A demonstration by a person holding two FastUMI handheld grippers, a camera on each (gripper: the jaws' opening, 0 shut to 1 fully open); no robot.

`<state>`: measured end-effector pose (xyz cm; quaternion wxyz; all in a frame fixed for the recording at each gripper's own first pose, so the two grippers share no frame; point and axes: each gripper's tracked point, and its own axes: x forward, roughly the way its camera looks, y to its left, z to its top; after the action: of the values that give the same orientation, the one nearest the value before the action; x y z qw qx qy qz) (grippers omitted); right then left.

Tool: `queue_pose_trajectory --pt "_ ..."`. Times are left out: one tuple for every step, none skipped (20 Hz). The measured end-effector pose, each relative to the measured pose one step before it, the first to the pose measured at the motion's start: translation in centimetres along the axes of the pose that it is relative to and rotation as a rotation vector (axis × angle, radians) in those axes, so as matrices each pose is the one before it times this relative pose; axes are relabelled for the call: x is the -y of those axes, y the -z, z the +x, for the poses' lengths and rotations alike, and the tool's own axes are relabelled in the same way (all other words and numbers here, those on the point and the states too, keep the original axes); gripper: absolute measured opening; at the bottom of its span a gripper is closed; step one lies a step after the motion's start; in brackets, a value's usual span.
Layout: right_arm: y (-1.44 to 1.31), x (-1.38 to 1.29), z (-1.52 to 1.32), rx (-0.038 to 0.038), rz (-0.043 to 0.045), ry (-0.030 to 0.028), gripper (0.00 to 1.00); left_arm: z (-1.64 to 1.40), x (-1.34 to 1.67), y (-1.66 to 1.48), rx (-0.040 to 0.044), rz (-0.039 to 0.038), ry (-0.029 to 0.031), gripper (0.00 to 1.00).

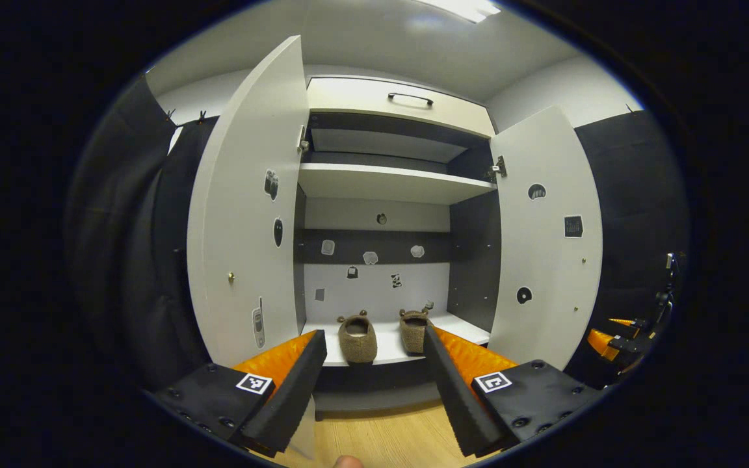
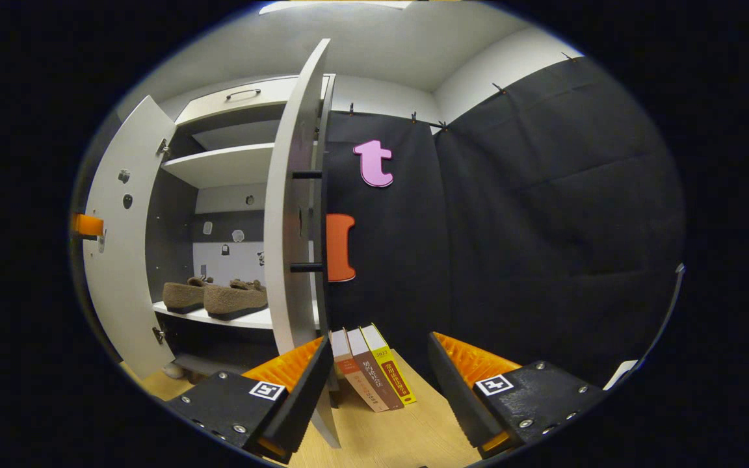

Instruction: Grab one shoe with the right hand and put it into the shoe cabinet, grab the other shoe with the left hand and put it into the shoe cabinet; then close the right door with the right hand and the left door with the left hand.

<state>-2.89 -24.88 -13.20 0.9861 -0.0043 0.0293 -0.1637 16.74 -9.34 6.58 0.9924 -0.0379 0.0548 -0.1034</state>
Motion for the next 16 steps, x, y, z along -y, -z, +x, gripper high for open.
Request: queue_pose_trajectory --pt "0.447 -0.268 0.298 -0.01362 0.00709 -0.00925 0.91 -0.275 -0.176 -0.057 0.00466 0.00193 -0.00427 0.97" --pt "0.463 -0.287 0.218 -0.01199 0.00682 -0.01248 0.91 -0.197 -0.311 -0.093 0.00452 0.00169 -0.00297 0.99" --pt "0.379 -0.473 0.21 -0.01221 0.00543 -0.01709 0.91 -0.326 -0.16 -0.07 0.00257 0.00004 -0.00478 0.99" --pt "0.428 -0.572 0.308 -0.01285 0.0054 -0.02021 0.91 -0.125 -0.283 -0.058 0.00383 -0.00316 -0.00527 0.97" --pt "0.253 -0.633 0.104 -0.00765 0.00447 -0.02306 0.91 -0.073 -0.065 0.118 0.00072 -0.00452 0.00071 0.97" --pt "0.194 -0.296 0.217 -0.00516 -0.00451 -0.00732 0.91 -0.08 -0.041 0.025 -0.00062 -0.00483 0.00125 0.97" --pt "0.04 0.093 0.186 0.00344 -0.01282 -0.00211 0.91 -0.216 -0.056 0.095 0.00154 -0.00431 0.00107 0.99" --pt "-0.243 -0.108 -0.184 0.00529 -0.0108 -0.00342 0.91 -0.135 0.016 0.076 0.00085 -0.00138 0.00211 0.99" --pt "-0.007 -0.316 0.023 -0.00122 -0.01212 -0.01258 0.9 -0.176 0.078 -0.012 -0.00154 0.00408 0.00359 0.99" --pt "0.067 -0.451 -0.076 -0.00482 0.00113 -0.01612 0.9 -0.151 0.125 -0.03 0.00119 0.00615 0.00385 0.97" --pt "0.067 -0.52 0.012 -0.00844 0.01629 -0.0157 0.9 -0.235 0.043 0.009 0.00017 0.00511 0.00002 0.97" --pt "0.021 -0.604 -0.022 -0.00547 0.01266 -0.02063 0.9 -0.197 0.12 -0.061 0.00144 0.00213 0.00264 0.96" --pt "0.112 -0.693 0.018 -0.00373 0.01225 -0.01831 0.9 -0.213 0.236 -0.058 0.00396 -0.00055 0.00525 0.96" --pt "0.058 -0.526 0.098 0.00024 0.01094 -0.01304 0.9 -0.219 0.04 -0.081 0.00283 -0.00069 0.00171 0.97" --pt "0.038 -0.656 0.118 0.00107 0.00064 -0.01285 0.89 -0.264 -0.02 -0.018 0.00244 -0.00002 0.00065 0.96" --pt "-0.029 -0.695 0.093 0.00206 -0.00239 -0.01293 0.89 -0.257 0.066 0.004 -0.00087 0.00041 0.00124 0.96"
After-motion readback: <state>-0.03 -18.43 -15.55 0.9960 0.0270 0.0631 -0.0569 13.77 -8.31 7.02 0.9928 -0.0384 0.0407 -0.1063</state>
